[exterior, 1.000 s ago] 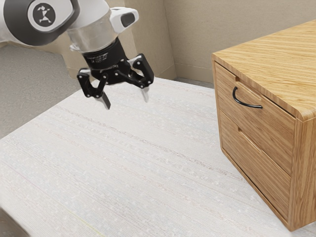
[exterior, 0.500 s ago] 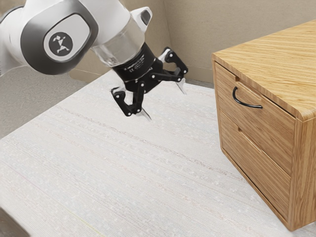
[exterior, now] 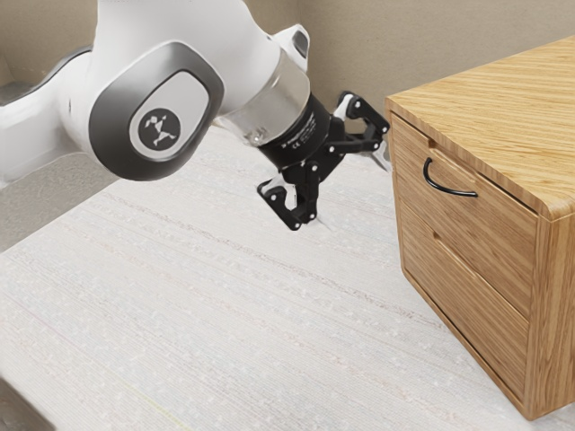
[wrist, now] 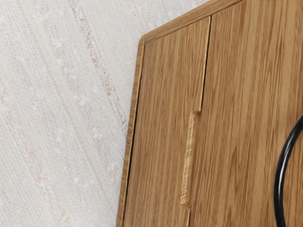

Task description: Pull the drawer handle with one arm to open the drawer

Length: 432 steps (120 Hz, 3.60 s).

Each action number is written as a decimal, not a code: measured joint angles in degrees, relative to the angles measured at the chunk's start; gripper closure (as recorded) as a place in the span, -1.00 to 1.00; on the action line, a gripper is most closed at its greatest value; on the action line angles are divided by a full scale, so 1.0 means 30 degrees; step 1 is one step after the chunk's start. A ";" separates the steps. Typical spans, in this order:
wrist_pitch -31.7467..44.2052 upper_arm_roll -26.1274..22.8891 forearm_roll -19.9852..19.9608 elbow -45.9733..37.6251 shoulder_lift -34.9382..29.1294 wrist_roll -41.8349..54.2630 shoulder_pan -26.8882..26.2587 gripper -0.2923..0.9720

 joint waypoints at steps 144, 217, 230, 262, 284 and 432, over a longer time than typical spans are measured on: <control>0.1505 -0.0642 0.0081 0.2194 0.3773 -0.2751 -0.0517 -0.54; 0.1852 -0.0318 0.0001 -0.0090 0.2225 -0.3047 -0.0190 -0.53; 0.2073 -0.0053 0.0006 -0.1695 0.0744 -0.3079 -0.0243 -0.54; 0.2567 0.0493 0.0000 -0.4380 -0.1645 -0.3144 -0.0291 -0.54; 0.2936 0.0491 -0.0023 -0.6262 -0.3326 -0.3188 -0.0265 -0.53; -0.1094 0.1096 0.0941 -0.5298 -0.8070 -0.3347 0.0921 -0.53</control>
